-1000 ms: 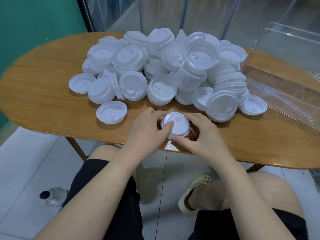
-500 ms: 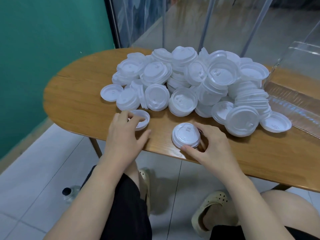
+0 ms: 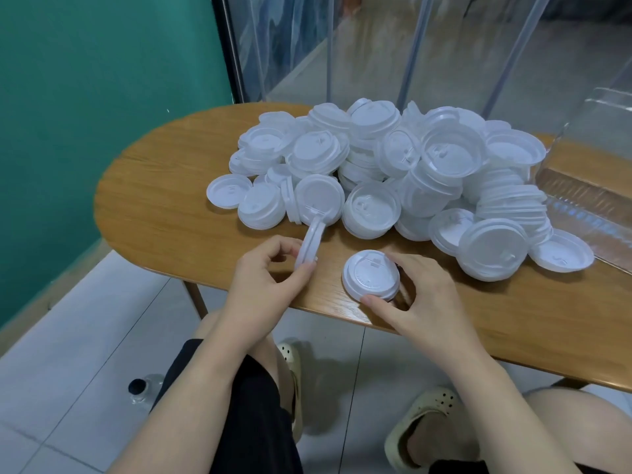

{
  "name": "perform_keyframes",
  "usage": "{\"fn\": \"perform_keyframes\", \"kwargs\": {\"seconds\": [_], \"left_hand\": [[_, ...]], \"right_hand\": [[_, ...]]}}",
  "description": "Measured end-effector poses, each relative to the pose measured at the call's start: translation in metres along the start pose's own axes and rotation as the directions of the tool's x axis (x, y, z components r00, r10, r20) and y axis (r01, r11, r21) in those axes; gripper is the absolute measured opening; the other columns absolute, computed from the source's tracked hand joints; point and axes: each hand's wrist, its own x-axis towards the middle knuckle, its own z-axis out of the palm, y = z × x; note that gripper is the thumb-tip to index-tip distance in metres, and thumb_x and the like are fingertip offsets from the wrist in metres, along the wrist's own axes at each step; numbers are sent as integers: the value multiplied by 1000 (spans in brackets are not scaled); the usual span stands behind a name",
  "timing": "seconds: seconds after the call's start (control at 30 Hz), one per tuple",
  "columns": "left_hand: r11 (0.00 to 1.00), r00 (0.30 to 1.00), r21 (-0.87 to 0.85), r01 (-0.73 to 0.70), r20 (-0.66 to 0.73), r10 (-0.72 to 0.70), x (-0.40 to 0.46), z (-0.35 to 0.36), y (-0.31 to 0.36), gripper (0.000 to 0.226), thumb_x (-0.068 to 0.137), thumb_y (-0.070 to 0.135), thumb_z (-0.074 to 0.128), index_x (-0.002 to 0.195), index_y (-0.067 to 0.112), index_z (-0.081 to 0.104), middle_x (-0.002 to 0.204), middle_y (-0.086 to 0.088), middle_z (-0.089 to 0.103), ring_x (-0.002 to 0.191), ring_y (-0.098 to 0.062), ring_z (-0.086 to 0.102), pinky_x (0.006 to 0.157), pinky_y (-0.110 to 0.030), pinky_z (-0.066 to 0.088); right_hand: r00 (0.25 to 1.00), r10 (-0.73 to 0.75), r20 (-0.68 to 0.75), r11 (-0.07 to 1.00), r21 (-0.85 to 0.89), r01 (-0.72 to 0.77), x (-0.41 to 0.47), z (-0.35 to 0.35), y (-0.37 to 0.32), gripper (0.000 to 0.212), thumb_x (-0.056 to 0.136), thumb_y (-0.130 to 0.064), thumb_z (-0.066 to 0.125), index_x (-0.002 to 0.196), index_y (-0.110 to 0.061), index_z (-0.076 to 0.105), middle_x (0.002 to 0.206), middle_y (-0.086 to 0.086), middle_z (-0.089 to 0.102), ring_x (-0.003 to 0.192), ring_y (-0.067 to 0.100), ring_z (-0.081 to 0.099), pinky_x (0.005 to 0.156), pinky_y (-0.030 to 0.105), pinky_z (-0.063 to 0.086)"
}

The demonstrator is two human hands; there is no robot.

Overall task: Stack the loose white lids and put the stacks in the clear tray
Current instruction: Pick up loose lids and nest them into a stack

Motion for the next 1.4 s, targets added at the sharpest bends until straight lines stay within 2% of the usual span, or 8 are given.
{"fn": "perform_keyframes", "kwargs": {"seconds": [0.13, 0.27, 0.4, 0.57, 0.67, 0.8, 1.03, 1.4], "left_hand": [[973, 1000, -229, 21, -3, -22, 2, 10, 8, 15, 82, 17, 79, 87, 17, 65, 85, 2, 72, 81, -10, 66, 73, -24, 52], [899, 995, -427, 102, 47, -90, 6, 23, 15, 20, 87, -3, 75, 99, 10, 66, 91, -3, 78, 83, -11, 72, 75, -20, 56], [845, 974, -488, 219, 155, -163, 12, 33, 15, 31, 92, 1, 70, 120, 9, 63, 93, -11, 78, 82, -21, 72, 73, -27, 59], [911, 945, -326, 252, 286, -159, 19, 45, 10, 26, 96, 11, 70, 120, 16, 68, 93, -8, 79, 76, -17, 72, 68, -27, 56], [966, 966, -208, 152, 238, -101, 18, 53, 10, 21, 97, 16, 70, 112, 30, 69, 83, 0, 74, 68, -10, 62, 65, -30, 53], [1000, 985, 16, 4, 170, -7, 14, 59, 7, 27, 98, 23, 69, 120, 39, 65, 103, 2, 68, 84, -10, 59, 80, -17, 47], [995, 987, 55, 83, 133, -90, 19, 60, 9, 28, 100, 24, 65, 127, 30, 68, 115, 11, 52, 84, 4, 54, 78, -6, 42], [987, 989, 135, 87, 107, -101, 21, 60, 9, 24, 103, 28, 59, 123, 26, 71, 111, 16, 66, 103, -1, 60, 84, -14, 43]], "right_hand": [[1000, 3, 12, 1000, 10, -3, 1, 0, 1, 71, 75, -51, 85, 138, -30, 60, 128, -16, 60, 125, 6, 48, 109, 32, 37], [1000, 9, 21, 1000, -10, -8, 0, 0, 0, 74, 75, -52, 84, 140, -31, 57, 132, -15, 59, 127, 6, 47, 111, 36, 39], [1000, -4, 25, 1000, 6, 3, -1, -1, -2, 72, 74, -61, 76, 138, -35, 56, 128, -18, 60, 124, 5, 49, 109, 41, 41], [1000, 17, 0, 999, 44, -17, -1, 0, -2, 73, 72, -58, 80, 137, -36, 56, 124, -21, 61, 118, 4, 52, 104, 42, 45], [999, 43, 9, 998, 44, -43, 0, 2, 1, 85, 69, -64, 78, 143, -31, 52, 129, -15, 61, 121, 9, 52, 106, 44, 45], [998, 54, 26, 997, 54, -55, 0, -1, 1, 90, 67, -70, 74, 145, -34, 49, 133, -15, 59, 125, 9, 50, 108, 43, 43], [1000, 5, -4, 1000, 23, -5, -2, -2, -1, 69, 78, -49, 84, 139, -35, 56, 118, -36, 47, 116, -3, 45, 107, 34, 41], [1000, -5, 11, 1000, 15, 4, -2, -2, -1, 61, 86, -61, 70, 139, -36, 56, 127, -26, 56, 122, -1, 48, 108, 35, 42]]}}
